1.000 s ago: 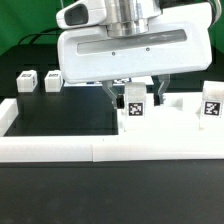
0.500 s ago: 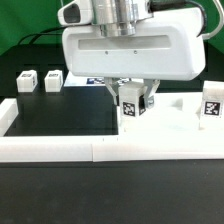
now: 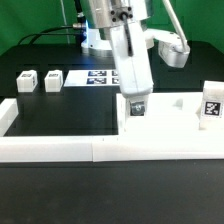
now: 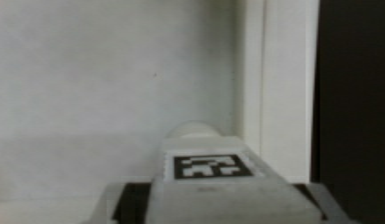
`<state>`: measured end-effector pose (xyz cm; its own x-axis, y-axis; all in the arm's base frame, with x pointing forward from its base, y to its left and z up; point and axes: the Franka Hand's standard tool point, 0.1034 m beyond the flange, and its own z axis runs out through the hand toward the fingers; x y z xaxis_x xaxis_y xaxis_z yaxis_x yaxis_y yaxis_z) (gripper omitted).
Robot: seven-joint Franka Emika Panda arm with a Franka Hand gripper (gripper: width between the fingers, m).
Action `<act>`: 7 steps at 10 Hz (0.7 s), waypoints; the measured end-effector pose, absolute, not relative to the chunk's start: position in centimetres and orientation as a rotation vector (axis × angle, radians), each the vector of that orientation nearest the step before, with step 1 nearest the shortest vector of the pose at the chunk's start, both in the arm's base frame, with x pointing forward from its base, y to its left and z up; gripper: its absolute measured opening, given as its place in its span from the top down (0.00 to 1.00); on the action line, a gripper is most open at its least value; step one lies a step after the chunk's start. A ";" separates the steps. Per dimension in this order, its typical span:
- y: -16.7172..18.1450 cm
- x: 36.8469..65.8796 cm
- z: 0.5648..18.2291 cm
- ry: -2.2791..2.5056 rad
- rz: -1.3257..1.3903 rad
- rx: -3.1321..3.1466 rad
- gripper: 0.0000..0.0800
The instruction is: Assemble square table
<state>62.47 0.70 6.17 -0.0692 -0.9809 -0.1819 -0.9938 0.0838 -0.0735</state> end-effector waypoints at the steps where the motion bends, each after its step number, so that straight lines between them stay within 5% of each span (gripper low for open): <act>1: 0.7 62.5 6.1 2.197 0.106 -1.976 0.64; 2: 0.7 62.4 6.1 2.123 0.096 -2.053 0.64; 4: 0.5 62.1 6.0 1.739 0.016 -2.381 0.26; 7: 0.3 62.1 5.9 1.221 -0.047 -2.689 0.19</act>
Offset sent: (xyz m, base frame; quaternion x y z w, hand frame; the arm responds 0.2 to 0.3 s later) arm -0.0102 0.0052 0.0037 0.0219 -0.0017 -0.3149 0.9489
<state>62.10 0.32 5.90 0.6606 -0.7492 -0.0489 -0.7432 -0.6434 -0.1834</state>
